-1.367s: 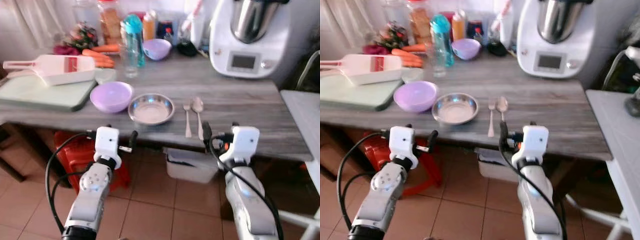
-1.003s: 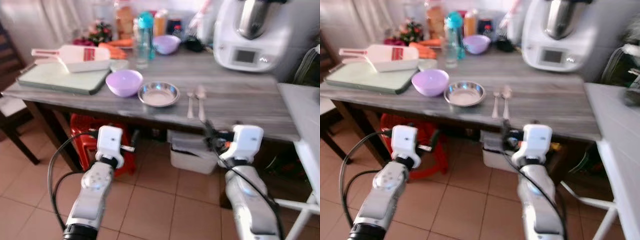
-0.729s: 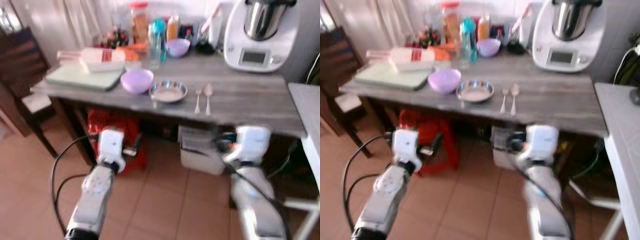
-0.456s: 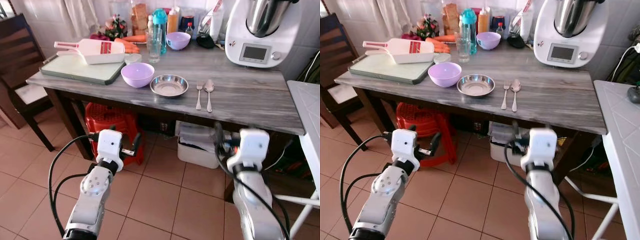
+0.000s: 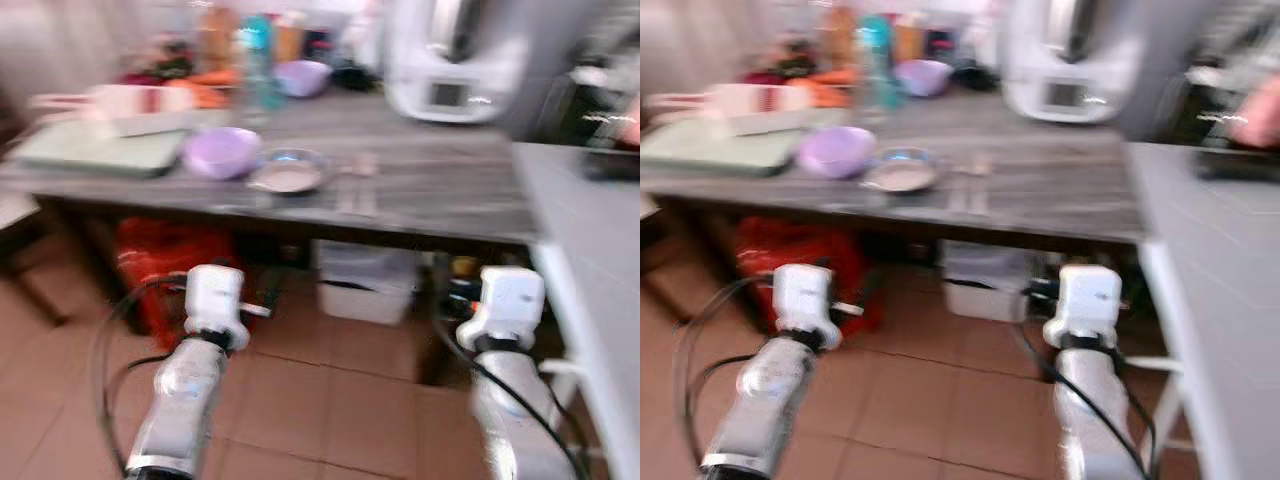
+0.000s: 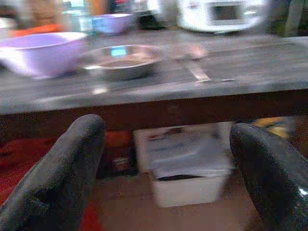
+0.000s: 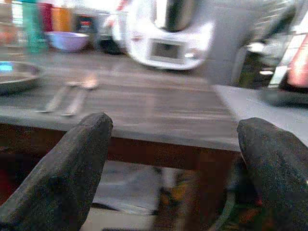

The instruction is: Setting the table

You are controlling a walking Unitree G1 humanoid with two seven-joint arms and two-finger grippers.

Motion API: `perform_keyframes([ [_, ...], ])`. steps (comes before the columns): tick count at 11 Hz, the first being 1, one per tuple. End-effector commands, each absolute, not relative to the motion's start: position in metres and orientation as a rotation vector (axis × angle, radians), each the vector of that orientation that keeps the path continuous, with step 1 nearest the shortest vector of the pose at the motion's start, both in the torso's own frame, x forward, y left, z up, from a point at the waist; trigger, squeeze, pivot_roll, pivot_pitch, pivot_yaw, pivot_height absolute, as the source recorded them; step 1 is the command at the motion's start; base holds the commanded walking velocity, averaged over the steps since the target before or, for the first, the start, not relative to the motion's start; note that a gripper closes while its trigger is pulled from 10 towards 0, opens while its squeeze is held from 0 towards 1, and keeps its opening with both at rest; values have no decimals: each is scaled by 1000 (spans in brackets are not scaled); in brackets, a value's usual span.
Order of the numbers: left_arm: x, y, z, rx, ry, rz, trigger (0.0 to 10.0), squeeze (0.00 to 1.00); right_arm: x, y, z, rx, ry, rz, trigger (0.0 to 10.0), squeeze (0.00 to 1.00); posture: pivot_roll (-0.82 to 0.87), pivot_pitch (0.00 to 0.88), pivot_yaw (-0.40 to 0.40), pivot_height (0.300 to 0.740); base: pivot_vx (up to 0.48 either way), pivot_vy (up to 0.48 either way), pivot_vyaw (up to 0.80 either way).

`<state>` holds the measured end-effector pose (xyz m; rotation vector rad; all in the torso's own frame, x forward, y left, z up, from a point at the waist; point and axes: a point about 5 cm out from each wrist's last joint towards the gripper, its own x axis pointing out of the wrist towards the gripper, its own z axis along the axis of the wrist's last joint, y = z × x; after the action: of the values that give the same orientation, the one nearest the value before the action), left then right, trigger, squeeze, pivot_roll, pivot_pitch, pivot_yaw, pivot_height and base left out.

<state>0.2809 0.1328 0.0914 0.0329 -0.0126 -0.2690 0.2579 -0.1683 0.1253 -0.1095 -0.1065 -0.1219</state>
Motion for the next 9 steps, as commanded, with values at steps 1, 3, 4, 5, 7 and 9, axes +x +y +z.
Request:
perform_keyframes([
  [1, 283, 139, 97, 42, -32, -255, 10000, 0, 258, -164, 130, -95, -125, -107, 10000, 0, 19, 1, -3, 740, 0, -330, -563],
  [3, 282, 136, 98, 36, -33, -261, 10000, 0, 258, -163, 131, -91, -124, -99, 10000, 0, 18, 3, -1, 740, 0, -360, 0],
  [4, 282, 136, 98, 35, -32, -263, 10000, 0, 258, -162, 131, -91, -124, -96, 10000, 0, 18, 6, 3, 740, 0, -364, 0],
  [5, 282, 136, 98, 35, -31, -265, 10000, 0, 260, -161, 131, -89, -126, -96, 10000, 0, 15, 10, 9, 740, 0, -364, 0],
  [7, 283, 135, 99, 37, -31, -278, 10000, 0, 263, -161, 134, -87, -136, -95, 10000, 0, 14, 13, 18, 740, 0, -364, 0],
  [9, 283, 134, 100, 41, -31, -287, 10000, 0, 267, -161, 136, -86, -142, -94, 10000, 0, 17, 19, 24, 740, 0, -377, 0],
])
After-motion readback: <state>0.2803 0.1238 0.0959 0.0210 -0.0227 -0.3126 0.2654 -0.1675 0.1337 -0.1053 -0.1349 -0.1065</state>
